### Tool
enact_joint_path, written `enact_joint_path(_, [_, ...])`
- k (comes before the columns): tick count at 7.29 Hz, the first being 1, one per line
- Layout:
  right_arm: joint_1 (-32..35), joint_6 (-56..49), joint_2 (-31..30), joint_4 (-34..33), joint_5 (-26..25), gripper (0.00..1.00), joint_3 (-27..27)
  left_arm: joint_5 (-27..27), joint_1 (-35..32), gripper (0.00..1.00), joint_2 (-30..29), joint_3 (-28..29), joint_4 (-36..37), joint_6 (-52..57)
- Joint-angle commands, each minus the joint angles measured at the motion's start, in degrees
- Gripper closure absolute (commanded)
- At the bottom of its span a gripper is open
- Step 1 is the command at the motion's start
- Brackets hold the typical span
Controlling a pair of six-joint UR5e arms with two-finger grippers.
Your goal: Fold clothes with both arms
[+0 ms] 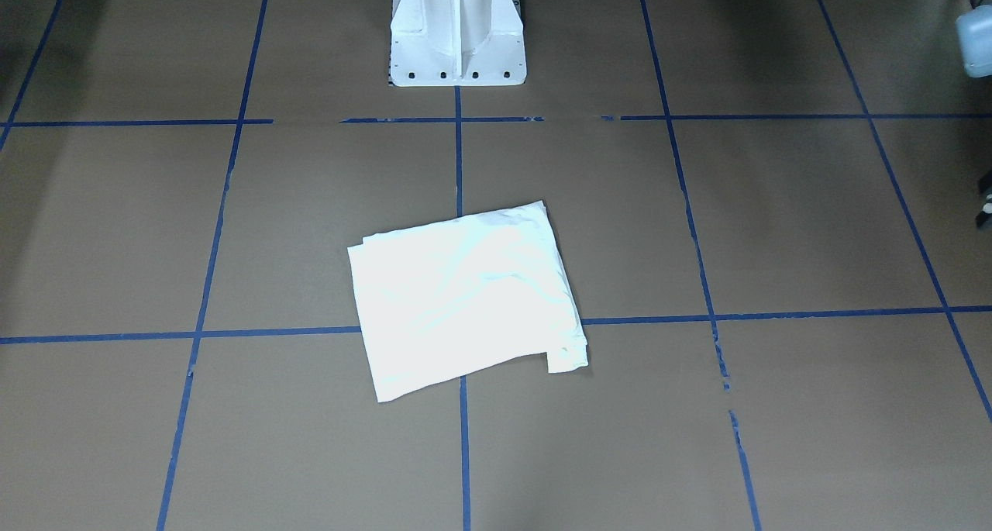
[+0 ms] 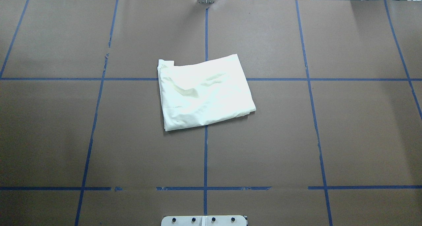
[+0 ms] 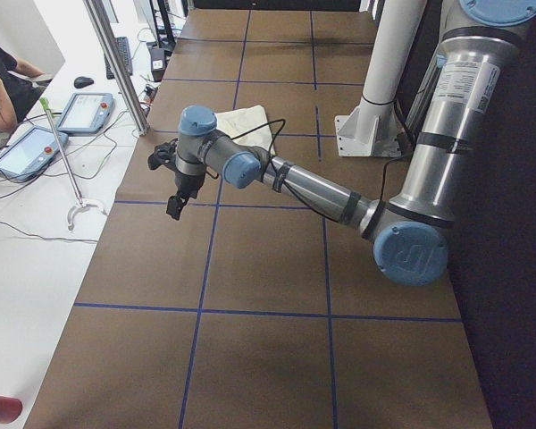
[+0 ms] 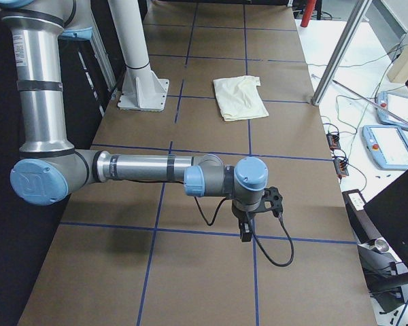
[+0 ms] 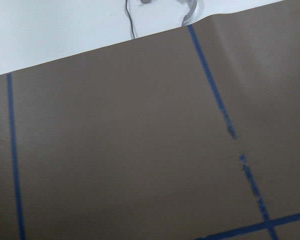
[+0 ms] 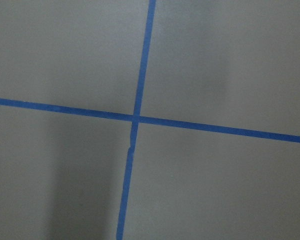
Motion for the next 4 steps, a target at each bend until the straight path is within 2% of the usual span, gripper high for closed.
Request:
enact_joint_path(1, [0.94,-0.14,-2.57,0.78,1.81,0.0,2.2,-1.13,-1.1,0.01,3.25,0.69,-0.36,-6.52])
enact_joint_path(4, [0.32,3.61,-3.1,0.69,2.79,0.0,2.66,-3.84,-5.3,0.01,4.39,0.88,0.42,-5.44])
